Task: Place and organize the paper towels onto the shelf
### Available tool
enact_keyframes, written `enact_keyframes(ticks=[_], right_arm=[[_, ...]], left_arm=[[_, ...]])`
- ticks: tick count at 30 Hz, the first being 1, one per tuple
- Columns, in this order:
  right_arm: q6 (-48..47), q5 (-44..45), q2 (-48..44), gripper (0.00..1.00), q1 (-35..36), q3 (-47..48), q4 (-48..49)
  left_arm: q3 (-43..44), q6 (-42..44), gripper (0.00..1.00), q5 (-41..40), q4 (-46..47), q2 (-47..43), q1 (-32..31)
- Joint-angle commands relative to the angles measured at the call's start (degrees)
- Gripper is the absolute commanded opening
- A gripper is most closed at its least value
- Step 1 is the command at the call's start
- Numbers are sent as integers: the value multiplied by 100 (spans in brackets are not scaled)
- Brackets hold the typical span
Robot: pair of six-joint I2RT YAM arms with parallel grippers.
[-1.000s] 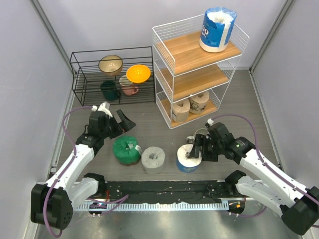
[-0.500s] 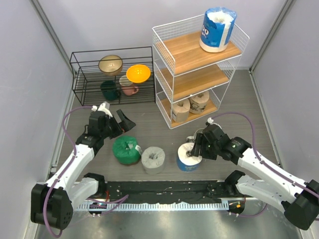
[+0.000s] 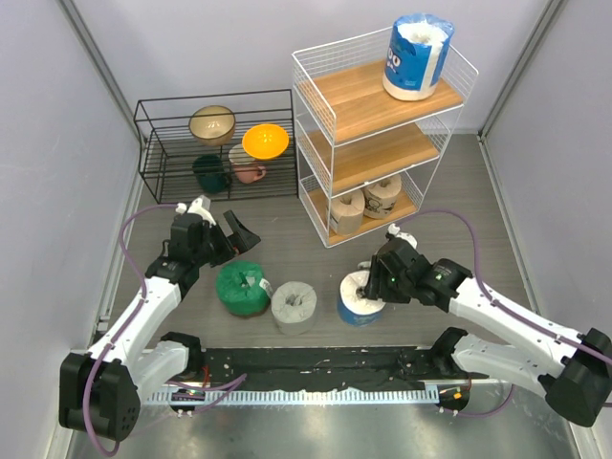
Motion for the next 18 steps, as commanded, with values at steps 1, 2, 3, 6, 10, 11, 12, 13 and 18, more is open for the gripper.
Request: enact_keyframes(ticks=[1,2,3,6,10,11,12,13,18], right_arm=[[-203,314,-437,47,46,767,-39],[-291,340,-525,47,46,916,-117],[-335,367,-578,46,46,1231,-170],[-572,376,-606,46,46,2039,-451],[-932,507,-404,47,46,3332,-716],[-1003,760,-264,47,46,3631,-803],[-1143,971,-175,47,46,4295,-873],[-1196,1217,-70,47,38,4667,-970],[-1828,2491,843,48,55,6880,-1068]], left_arm=[[-1,16,100,116,197,-55,-12],[-1,16,100,125,197,-64,-21],[-1,16,100,125,197,-64,-21],[7,16,100,133,188,-73,-21],[16,16,100,125,188,-82,-21],[16,25,100,133,180,-90,-21],[16,17,100,134,180,-90,-21],[16,16,100,125,162,-90,-21],[-1,16,100,98,162,-117,-12]])
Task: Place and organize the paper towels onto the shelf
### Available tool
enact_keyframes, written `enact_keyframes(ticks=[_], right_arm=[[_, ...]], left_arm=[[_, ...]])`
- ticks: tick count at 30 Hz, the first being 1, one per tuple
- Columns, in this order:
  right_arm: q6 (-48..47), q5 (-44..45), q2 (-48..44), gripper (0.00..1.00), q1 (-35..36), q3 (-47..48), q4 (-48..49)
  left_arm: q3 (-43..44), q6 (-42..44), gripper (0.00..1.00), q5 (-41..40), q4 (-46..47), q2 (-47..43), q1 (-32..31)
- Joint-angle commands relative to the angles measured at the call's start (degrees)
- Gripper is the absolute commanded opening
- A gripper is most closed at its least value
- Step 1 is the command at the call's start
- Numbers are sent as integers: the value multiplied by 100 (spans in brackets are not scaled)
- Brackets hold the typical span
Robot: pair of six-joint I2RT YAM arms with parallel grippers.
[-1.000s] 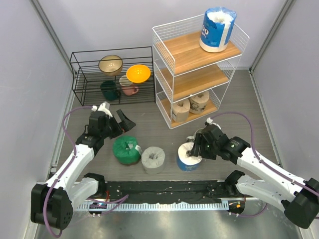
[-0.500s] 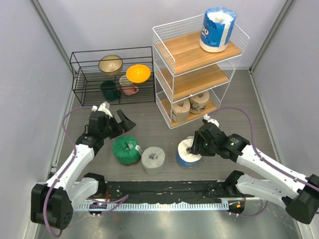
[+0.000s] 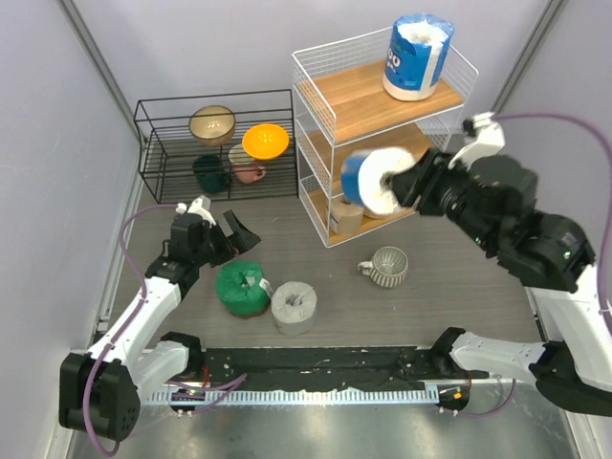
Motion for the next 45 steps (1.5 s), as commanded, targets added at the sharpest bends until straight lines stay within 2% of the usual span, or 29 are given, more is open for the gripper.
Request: enact_keyframes(ticks=[1,3,6,9,17,21,32,45], right_arm=[[-828,1365,580,48,27,1715,218],[-943,1855,992,48,18,2521,227],[-1180,2140,1379,48,18,3174,542],[-1436,2140,1827,48,18,3667,876],[-1866,2122,2901,48,9,4899,982],[-2104,2210,3077,48,-17,4917,1140],[-2034,1991,3209,48,-439,4627,1299],[-1278,541,3042,48,-1502,3924,1369]], left_arm=[[7,16,100,83,171,-115,-21],[7,17,100,83,180,-88,-12],[60,43,100,83,127,-62,-21],[34,43,100,48,109,-97,-21],[-54,-10,100,118,223,-53,-21],[-63,-27,100,127,259,-53,-21],[-98,-45,100,162,294,-70,-21],[-124,-63,100,180,320,-71,-21]])
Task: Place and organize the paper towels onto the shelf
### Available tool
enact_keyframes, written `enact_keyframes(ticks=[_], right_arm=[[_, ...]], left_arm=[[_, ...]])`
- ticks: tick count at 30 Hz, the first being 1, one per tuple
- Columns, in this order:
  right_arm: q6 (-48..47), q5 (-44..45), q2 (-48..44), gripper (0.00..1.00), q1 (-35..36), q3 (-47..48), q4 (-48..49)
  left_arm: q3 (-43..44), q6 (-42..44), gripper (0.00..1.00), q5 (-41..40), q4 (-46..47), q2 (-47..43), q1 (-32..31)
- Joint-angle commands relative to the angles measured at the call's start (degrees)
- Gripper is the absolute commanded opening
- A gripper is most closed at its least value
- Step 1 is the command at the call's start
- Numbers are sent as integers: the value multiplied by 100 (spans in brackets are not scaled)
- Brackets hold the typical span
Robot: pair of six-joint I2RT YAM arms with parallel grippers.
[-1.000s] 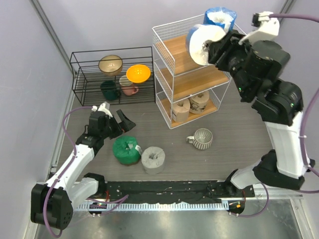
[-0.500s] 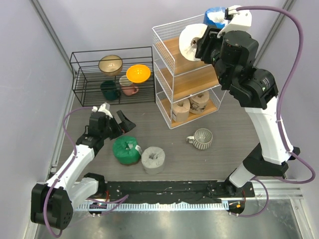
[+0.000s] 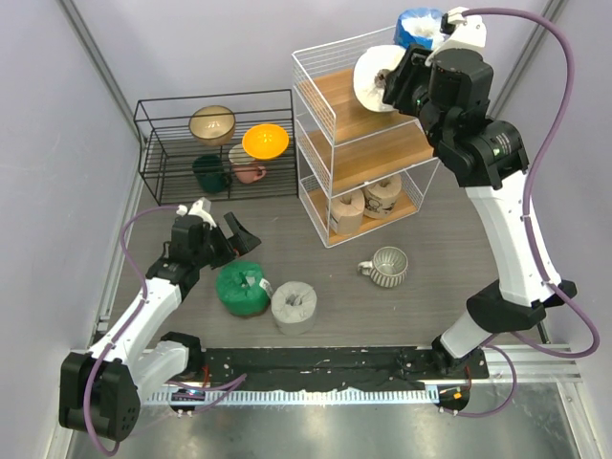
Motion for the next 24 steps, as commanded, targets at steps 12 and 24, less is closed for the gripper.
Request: enact_keyframes(ticks=[12,24], right_arm=[[362,-876,-394,48,-317,-149,675],[485,-1122,-544,48,-325,-289,719]], left_arm=[[-33,-41,100,164,274,-71,-21],[-24,-41,100,173,266,-79,-21]])
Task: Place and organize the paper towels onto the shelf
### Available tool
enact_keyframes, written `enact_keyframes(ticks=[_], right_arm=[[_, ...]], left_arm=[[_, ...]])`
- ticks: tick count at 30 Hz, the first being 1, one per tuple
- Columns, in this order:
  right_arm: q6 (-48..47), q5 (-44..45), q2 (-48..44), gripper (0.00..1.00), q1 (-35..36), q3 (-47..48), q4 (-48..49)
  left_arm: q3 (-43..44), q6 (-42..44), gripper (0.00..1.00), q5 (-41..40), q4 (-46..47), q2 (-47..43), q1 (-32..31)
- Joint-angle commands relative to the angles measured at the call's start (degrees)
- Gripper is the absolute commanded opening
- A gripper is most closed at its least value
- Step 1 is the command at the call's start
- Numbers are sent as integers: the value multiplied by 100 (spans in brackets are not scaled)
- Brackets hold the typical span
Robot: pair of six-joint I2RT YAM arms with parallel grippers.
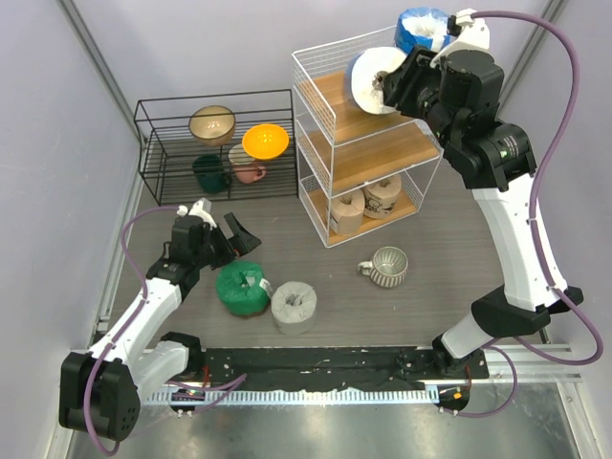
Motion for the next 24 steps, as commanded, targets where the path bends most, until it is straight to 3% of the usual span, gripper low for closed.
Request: enact_keyframes(ticks=[1,7,13,17,24], right_arm=[[140,-202,-330,48,-21,39,522],[175,-307,-321,48,-21,-23,522],[210,-307,-321,57,-30,-40,531],[175,-360,-294,69,-30,-32,522],[157,-369,-189,74,-65,30,522]], left_arm=[[-2,-36,100,136,263,-79,-21],[-2,-36,100,145,263,-71,-12],[-2,-36,99,145,255,-79,-21],[-11,-45,100,154,281,-62,-21],[-20,-45,100,162,272,-71,-21]])
